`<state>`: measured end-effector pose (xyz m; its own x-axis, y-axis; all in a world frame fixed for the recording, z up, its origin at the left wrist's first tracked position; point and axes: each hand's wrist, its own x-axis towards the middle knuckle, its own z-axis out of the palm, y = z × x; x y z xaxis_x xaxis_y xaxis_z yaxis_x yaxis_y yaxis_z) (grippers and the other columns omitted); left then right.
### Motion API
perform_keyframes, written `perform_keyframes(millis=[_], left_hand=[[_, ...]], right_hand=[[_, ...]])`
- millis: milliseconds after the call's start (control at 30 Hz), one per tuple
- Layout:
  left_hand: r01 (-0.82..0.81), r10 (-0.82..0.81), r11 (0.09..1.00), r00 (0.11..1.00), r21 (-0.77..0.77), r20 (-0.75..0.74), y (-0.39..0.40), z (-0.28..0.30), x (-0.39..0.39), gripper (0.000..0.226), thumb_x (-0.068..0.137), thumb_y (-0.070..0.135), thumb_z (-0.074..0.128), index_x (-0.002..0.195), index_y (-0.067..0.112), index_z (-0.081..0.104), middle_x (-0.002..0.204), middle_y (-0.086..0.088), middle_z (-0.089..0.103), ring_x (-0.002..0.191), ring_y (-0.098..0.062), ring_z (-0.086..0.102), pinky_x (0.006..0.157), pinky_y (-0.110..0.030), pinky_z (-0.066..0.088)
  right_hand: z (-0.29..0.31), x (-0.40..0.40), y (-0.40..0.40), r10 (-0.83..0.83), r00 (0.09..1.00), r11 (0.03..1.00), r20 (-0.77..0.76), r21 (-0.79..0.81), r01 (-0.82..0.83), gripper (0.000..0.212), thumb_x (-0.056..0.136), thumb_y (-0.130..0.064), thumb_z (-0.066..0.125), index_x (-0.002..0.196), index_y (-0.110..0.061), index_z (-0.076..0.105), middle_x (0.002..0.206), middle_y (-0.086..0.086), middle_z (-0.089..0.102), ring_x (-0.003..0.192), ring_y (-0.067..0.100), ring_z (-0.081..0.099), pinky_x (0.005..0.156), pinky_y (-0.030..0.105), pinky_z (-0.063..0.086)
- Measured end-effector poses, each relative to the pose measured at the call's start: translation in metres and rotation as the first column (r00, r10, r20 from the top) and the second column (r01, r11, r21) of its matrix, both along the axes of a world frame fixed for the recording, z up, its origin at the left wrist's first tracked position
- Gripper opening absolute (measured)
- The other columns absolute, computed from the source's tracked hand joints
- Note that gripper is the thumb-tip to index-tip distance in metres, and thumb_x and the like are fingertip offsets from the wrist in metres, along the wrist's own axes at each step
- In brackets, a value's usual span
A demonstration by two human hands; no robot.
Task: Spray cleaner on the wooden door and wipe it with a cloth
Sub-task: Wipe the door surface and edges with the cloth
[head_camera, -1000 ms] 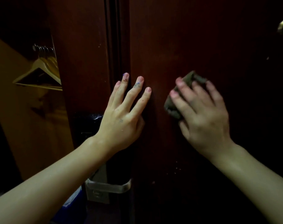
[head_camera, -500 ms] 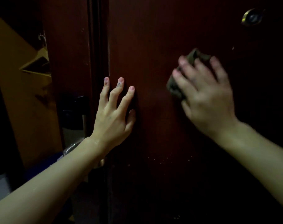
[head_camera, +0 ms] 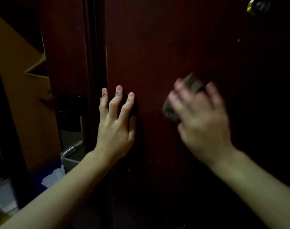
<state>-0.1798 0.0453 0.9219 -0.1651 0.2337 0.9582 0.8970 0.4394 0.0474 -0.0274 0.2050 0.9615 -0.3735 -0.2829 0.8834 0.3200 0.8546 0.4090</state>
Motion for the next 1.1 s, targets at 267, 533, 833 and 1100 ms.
perform_keyframes(millis=[267,533,833,1100], left_hand=[[0.038,-0.04,0.997,0.999,0.071,0.029,0.014,-0.029,0.004,0.055,0.091,0.033,0.046,0.142,0.017,0.039,0.152,-0.016,0.028,0.143,-0.045,0.009,0.111,-0.065,0.017],[0.006,-0.012,0.99,0.999,0.138,0.043,0.02,-0.035,0.011,0.058,0.09,0.037,0.042,0.145,0.02,0.038,0.154,-0.011,0.027,0.144,-0.042,0.009,0.112,-0.063,0.017],[-0.038,0.04,0.99,0.999,0.137,-0.006,0.028,-0.084,0.006,0.062,0.086,0.044,0.034,0.145,0.027,0.036,0.154,-0.007,0.028,0.145,-0.036,0.014,0.111,-0.062,0.018],[0.042,-0.035,0.988,0.998,0.15,-0.046,0.018,-0.108,0.008,0.06,0.086,0.031,0.032,0.146,0.028,0.035,0.157,-0.002,0.024,0.146,-0.024,0.013,0.116,-0.054,0.016]], right_hand=[[-0.068,-0.01,-0.015,-0.072,0.992,0.992,0.102,0.112,0.06,0.047,0.085,-0.019,0.052,0.131,-0.01,0.057,0.145,0.012,0.044,0.12,0.032,0.055,0.112,0.05,0.029],[0.024,-0.009,-0.003,-0.149,0.974,0.988,-0.168,-0.052,0.143,0.055,0.082,-0.017,0.048,0.137,-0.011,0.048,0.149,0.011,0.039,0.134,0.033,0.04,0.112,0.048,0.024],[-0.114,-0.014,-0.012,-0.141,0.978,0.975,0.151,0.193,0.11,0.06,0.074,-0.029,0.05,0.132,-0.013,0.056,0.146,0.011,0.045,0.117,0.031,0.055,0.112,0.047,0.031],[-0.086,-0.02,-0.02,-0.164,0.969,0.982,-0.183,-0.124,0.143,0.062,0.079,-0.024,0.04,0.14,-0.013,0.046,0.15,0.011,0.038,0.134,0.033,0.039,0.113,0.045,0.025]])
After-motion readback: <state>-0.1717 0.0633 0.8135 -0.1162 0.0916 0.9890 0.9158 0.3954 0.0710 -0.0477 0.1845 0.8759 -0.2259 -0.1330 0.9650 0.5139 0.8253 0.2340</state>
